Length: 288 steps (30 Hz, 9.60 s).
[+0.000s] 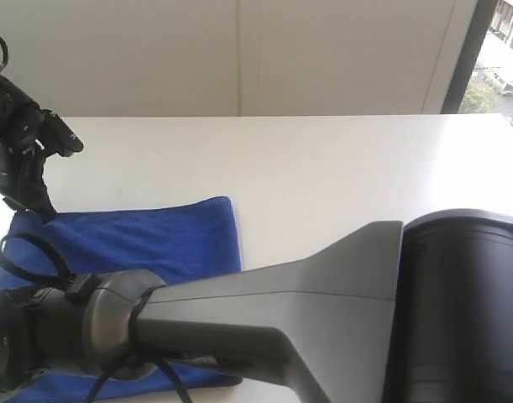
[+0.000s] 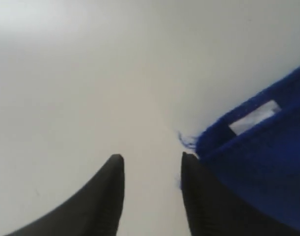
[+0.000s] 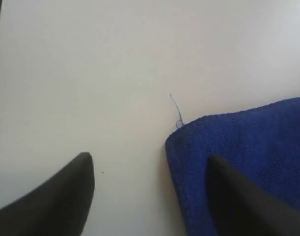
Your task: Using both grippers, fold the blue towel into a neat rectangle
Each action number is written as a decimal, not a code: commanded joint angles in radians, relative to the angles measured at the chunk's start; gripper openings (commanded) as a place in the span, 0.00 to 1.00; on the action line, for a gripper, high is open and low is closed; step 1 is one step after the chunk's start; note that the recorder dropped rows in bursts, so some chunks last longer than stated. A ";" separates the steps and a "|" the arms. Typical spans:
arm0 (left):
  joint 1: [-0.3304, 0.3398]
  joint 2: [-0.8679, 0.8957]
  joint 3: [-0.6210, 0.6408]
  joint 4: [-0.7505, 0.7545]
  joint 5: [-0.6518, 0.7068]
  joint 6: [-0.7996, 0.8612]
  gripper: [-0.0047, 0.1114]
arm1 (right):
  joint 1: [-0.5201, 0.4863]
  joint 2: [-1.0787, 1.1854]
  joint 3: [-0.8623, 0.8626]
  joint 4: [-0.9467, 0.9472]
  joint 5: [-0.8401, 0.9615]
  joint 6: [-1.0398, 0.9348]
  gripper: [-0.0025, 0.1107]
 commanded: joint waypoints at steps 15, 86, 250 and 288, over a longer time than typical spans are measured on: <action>0.000 -0.537 0.074 -0.297 0.151 -0.177 0.04 | -0.457 -0.180 0.056 -0.502 0.388 0.270 0.08; -0.105 -1.658 0.981 -0.856 0.118 0.068 0.04 | -0.500 -0.673 0.779 -0.660 0.165 0.600 0.02; -0.105 -1.658 1.021 -0.967 0.034 0.210 0.04 | -0.520 -0.181 0.325 -0.482 0.247 0.462 0.02; -0.105 -1.658 1.021 -0.985 0.053 0.210 0.04 | -0.486 -0.092 0.157 -0.639 0.502 0.567 0.02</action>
